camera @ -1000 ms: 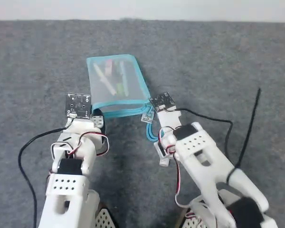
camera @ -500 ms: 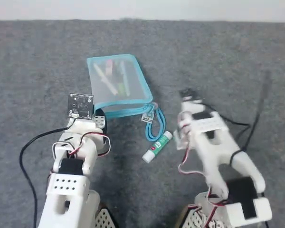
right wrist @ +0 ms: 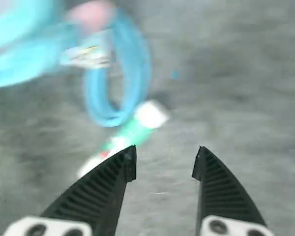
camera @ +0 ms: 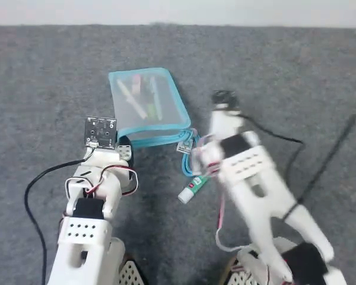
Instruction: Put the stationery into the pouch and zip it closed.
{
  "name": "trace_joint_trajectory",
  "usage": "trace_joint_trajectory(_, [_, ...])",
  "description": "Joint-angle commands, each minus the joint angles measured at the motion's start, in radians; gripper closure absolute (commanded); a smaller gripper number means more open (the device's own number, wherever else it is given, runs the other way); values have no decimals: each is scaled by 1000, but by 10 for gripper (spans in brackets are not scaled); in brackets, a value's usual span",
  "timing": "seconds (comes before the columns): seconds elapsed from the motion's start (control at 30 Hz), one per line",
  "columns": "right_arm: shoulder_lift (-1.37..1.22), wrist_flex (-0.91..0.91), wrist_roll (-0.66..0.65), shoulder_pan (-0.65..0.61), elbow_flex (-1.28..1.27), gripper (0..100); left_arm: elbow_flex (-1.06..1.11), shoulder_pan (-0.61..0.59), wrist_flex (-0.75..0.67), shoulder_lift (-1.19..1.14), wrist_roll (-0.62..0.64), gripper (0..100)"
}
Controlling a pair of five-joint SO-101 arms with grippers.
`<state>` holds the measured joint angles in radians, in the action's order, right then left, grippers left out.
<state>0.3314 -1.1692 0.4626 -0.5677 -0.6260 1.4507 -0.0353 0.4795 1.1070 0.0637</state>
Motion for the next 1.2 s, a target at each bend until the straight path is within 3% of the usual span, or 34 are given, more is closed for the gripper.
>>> trace_joint_trajectory(0.0, [-90, 71, 46, -93, 49, 786, -31, 5, -25, 5, -3, 989])
trace_joint_trajectory(0.47, [-294, 133, 44, -58, 48, 786, -42, 11, -23, 5, -5, 989])
trace_joint_trajectory(0.67, [-348, 131, 17, 125, 49, 857, -42, 5, -21, 5, -5, 989])
trace_joint_trajectory(0.73, [-344, 134, -110, 249, 58, 899, -42, 3, -21, 5, -5, 989])
trace_joint_trajectory(0.87, [-346, 113, -493, 461, 167, 954, -41, 3, -20, 5, -5, 989])
trace_joint_trajectory(0.93, [-355, 93, -594, 522, 250, 981, -41, 5, -20, 5, -5, 989])
trace_joint_trajectory(1.07, [-355, 88, -735, 538, 338, 976, -39, 9, -20, 5, -5, 989])
trace_joint_trajectory(1.17, [-355, 74, -784, 484, 325, 909, -38, 5, -20, 5, -5, 989])
